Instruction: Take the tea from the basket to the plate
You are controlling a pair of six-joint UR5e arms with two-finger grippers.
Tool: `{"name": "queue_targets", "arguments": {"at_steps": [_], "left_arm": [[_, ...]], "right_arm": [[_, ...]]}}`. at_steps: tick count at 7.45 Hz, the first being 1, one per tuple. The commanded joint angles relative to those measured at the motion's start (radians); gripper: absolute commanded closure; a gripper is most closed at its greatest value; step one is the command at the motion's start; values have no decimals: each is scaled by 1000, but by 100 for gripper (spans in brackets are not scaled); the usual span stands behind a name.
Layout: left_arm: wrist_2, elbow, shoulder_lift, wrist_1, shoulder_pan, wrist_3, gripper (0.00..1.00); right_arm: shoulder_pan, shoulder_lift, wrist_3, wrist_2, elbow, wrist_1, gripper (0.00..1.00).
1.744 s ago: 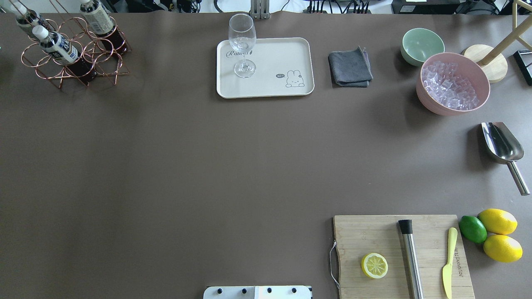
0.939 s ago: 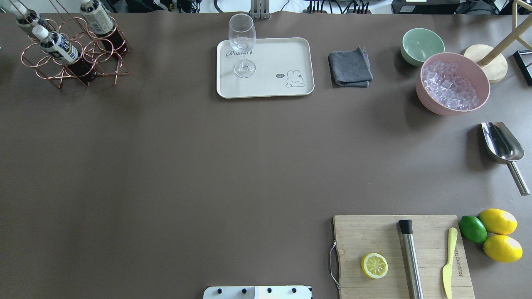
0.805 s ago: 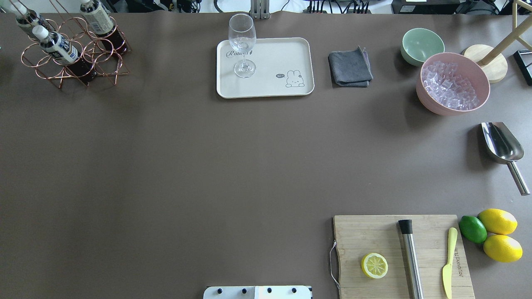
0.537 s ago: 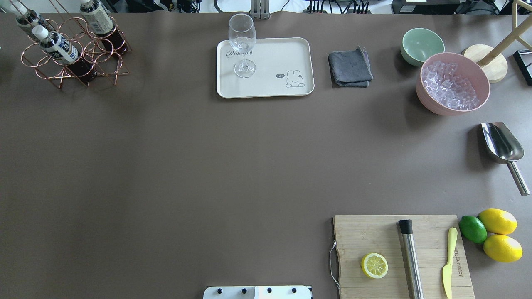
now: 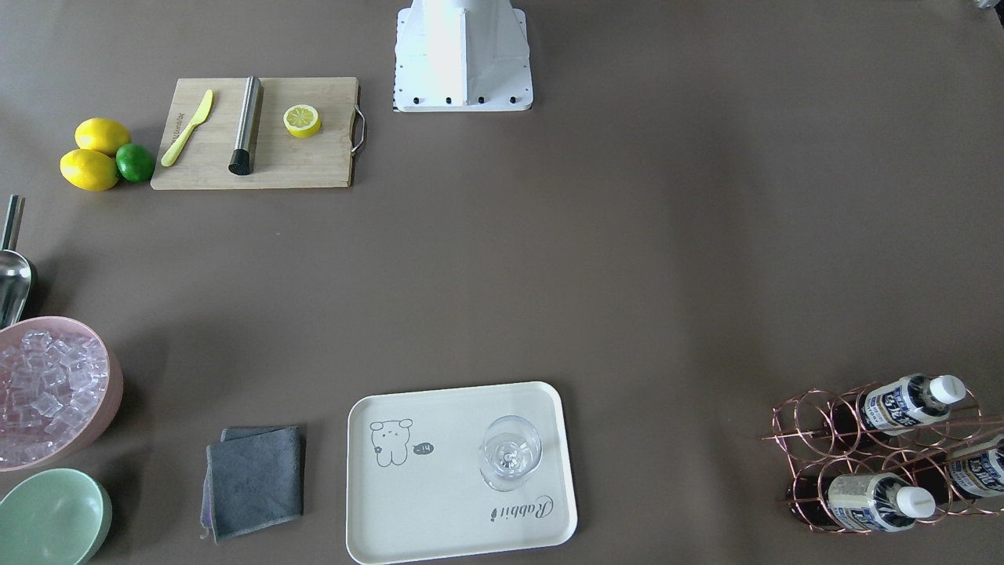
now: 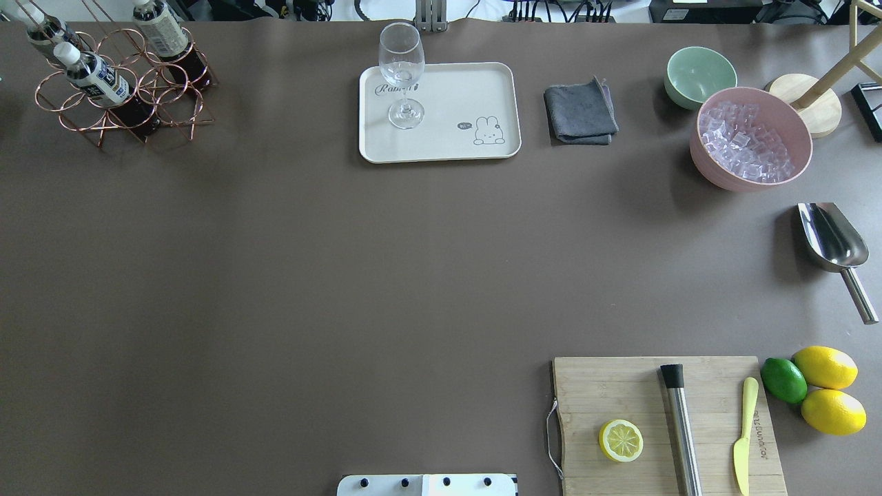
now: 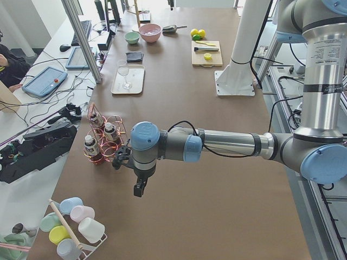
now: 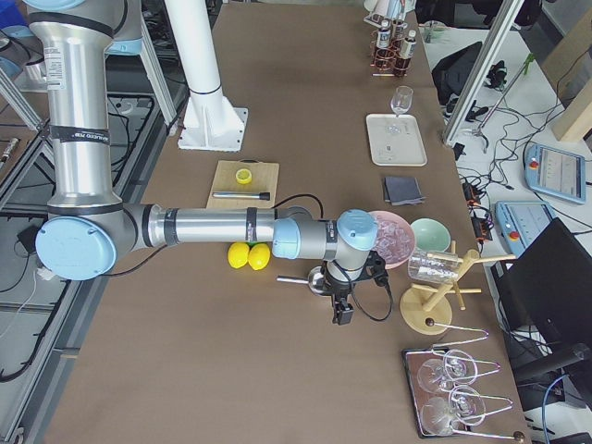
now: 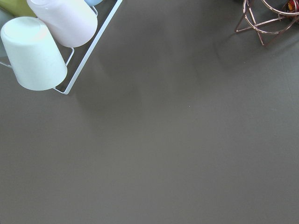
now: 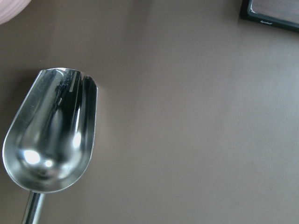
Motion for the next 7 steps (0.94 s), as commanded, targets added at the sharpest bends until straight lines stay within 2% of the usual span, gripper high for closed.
{"name": "queue_targets", "arguments": {"at_steps": [1,2,5,7], "left_arm": [[4,-3,-2,-8,-3,28,2],[3,-6,-5,-25,-31,140,2],[4,6,-136,-26,-22,470,2],[4,17,-214,-26,50,494,2]], "right_arm": [[13,-13,2,12,10,-9,0],[24,-43,1,50,10,-6,0],[74,-73,-1,60,12,0,0],[77,-79,-1,60,12,-2,0]]}}
